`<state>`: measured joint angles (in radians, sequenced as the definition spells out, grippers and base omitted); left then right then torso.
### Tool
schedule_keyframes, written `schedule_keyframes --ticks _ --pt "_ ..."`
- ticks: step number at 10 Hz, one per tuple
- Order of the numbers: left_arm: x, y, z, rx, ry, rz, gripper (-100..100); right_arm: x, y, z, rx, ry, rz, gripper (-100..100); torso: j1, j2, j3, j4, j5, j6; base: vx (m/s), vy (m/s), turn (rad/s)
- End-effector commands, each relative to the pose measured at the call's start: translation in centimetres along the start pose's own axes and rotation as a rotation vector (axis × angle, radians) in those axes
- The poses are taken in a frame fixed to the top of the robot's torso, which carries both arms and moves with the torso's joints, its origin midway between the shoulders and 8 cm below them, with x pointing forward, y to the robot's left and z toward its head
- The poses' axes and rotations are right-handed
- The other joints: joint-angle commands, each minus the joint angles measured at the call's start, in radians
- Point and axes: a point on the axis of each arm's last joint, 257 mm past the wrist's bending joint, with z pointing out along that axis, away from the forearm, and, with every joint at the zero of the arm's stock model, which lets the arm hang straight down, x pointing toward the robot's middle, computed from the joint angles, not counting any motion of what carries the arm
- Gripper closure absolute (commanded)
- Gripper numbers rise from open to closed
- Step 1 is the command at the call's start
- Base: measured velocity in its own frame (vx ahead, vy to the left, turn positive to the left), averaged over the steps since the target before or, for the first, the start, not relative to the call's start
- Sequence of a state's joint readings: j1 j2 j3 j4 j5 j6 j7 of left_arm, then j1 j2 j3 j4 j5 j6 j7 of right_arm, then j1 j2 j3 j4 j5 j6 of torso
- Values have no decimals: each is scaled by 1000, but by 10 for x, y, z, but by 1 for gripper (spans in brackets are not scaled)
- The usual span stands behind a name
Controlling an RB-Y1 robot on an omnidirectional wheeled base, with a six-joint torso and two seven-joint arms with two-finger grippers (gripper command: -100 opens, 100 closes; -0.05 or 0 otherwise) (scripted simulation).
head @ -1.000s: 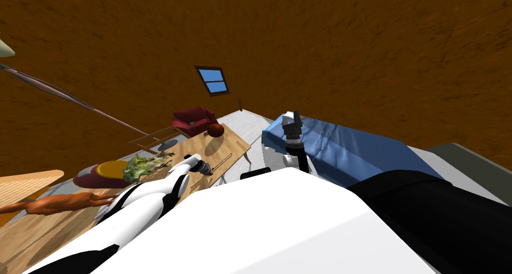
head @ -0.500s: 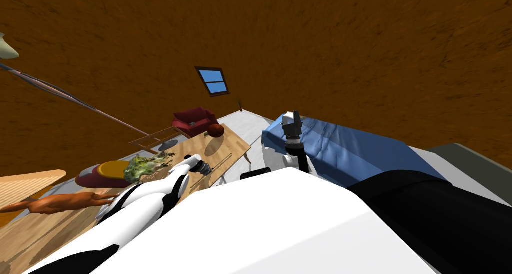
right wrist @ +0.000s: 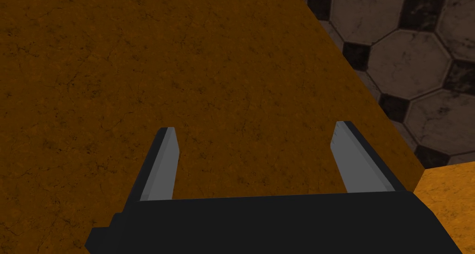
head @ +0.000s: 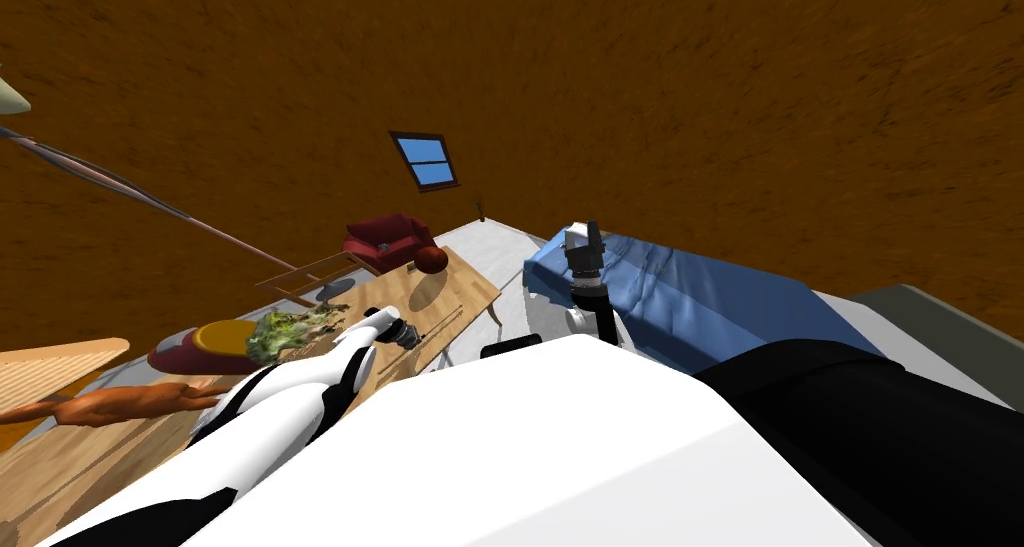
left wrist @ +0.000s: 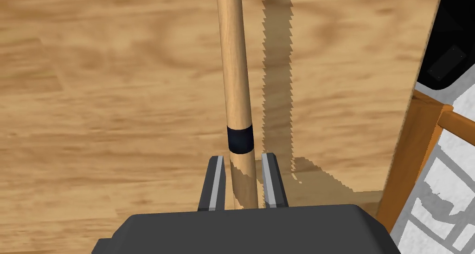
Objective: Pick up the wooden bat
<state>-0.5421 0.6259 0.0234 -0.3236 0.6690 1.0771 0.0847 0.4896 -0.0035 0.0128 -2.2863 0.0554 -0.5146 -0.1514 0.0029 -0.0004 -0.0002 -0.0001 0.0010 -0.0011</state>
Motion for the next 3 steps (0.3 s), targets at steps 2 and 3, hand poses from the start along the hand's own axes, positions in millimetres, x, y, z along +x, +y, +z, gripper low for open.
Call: schedule_keyframes --ticks 2,3 --pt "-1 -3 -5 0 0 -1 100 0 0 0 0 0 0 0 0 0 0 0 0 0 -10 -14 -4" --pt "0 -3 -6 -1 0 -2 0 0 0 0 0 0 0 0 0 0 0 0 0 0 0 0 0"
